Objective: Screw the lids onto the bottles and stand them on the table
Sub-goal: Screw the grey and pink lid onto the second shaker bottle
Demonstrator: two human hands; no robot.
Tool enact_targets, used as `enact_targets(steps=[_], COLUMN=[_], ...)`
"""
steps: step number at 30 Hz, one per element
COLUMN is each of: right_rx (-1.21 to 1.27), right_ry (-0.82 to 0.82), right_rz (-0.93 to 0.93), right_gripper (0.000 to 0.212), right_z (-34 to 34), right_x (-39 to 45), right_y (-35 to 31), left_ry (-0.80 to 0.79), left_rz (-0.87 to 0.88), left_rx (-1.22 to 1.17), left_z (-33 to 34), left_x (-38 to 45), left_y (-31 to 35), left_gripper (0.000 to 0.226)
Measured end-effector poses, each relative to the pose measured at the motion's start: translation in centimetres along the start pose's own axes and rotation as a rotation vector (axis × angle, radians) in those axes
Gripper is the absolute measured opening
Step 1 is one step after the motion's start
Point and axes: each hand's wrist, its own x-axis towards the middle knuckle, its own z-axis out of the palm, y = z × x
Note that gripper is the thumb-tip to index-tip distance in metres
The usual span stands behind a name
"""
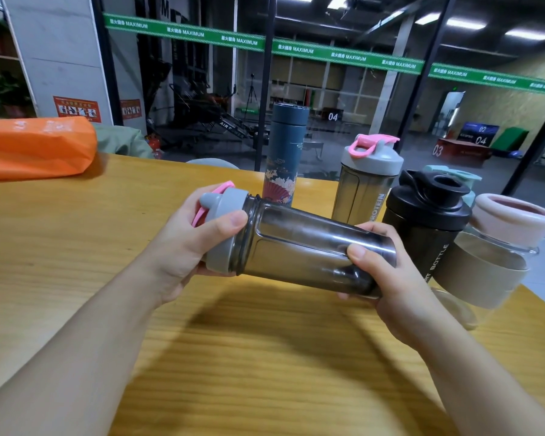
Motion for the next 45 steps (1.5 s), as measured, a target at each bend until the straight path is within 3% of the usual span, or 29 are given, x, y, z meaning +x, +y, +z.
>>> enact_targets(steps=[8,14,19,27,33,38,40,43,45], right_rx=[0.006,0.011,-0.027,0.031,0.182,0.379,0.329,0.223,0.141], right_ry=[0.005,0.034,0.022,-0.003,-0.064,-0.157,-0.205,-0.22,-0.214], right_rz=[-0.009,0.016,0.057,0.357,0.441,0.391,0.367,0.393,0.443], right_gripper=[0.053,0.036,0.048,0.066,0.047,0.082,0.077,0.047,0.053], right_z=[0.0,-0.1,-0.1,0.0,-0.3,-0.7,-0.6,-0.4,-0.3], right_x=[-0.1,0.0,0.1,-0.1,-0.2,0.0,-0.1,-0.3,-0.4], right_y=[-0.1,-0.1,0.2,-0.5,-0.7,-0.3,-0.6,-1.2,-1.4], left_ry=[0.003,0.012,0.006,-0.036,-0.042,-0.025,-0.022,-0.025,-0.028], left_rz=[-0.006,-0.061,-0.079,0.022,0.049,0.021,0.012,0.01,0.021], left_rx=[-0.001,-0.008,-0.005,0.063,0.09,0.051,0.04,0.046,0.052], left_z=[0.2,0.6,0.5,0.3,-0.3,-1.0,-1.3,-1.5,-1.6], left_x=[0.0,0.1,0.1,0.1,0.2,0.3,0.3,0.3,0.3], left_y=[-0.2,-0.4,-0.6,-0.9,-1.0,-0.7,-0.7,-0.7,-0.7], left_gripper=[0.069,0.07,0.075,0.071,0.076,0.073,0.072,0.078,0.078])
